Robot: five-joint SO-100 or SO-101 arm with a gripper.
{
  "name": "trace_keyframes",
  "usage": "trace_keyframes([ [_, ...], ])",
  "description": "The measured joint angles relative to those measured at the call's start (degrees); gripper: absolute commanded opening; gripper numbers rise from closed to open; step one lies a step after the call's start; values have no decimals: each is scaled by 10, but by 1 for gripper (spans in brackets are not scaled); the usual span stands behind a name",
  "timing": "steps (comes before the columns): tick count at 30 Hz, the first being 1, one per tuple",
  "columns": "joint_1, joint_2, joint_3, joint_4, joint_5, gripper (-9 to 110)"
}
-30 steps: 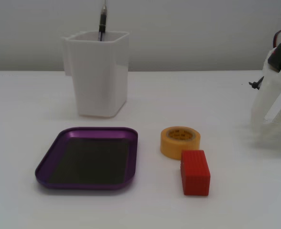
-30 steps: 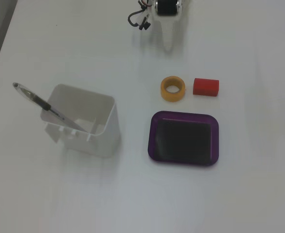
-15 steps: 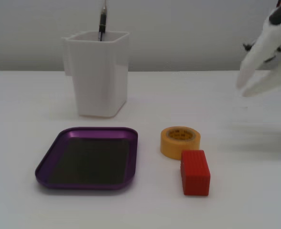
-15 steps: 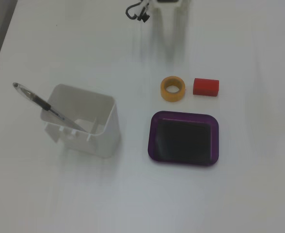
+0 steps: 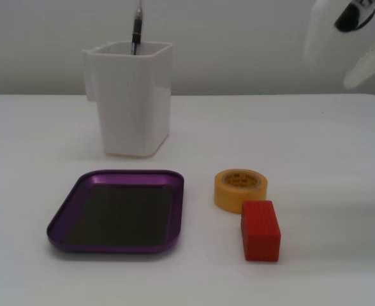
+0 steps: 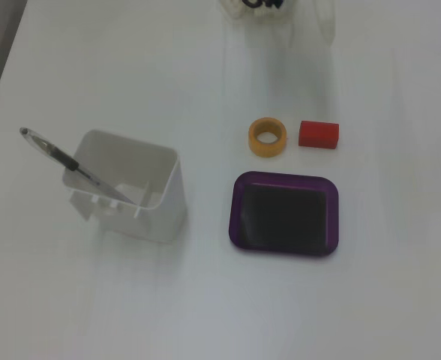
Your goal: Pick up the red cube and place it in the box.
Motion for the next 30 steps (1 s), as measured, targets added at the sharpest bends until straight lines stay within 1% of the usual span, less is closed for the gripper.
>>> trace_keyframes([
  [2, -7, -113, -62, 21, 27, 16],
  [6, -8, -295, -171, 60, 50, 19],
  [11, -13, -435, -243, 63, 53, 23],
  [20, -8, -511, -265, 59, 53, 25],
  [25, 37, -536, -265, 41, 52, 25],
  [30, 44, -565, -265, 41, 52, 24],
])
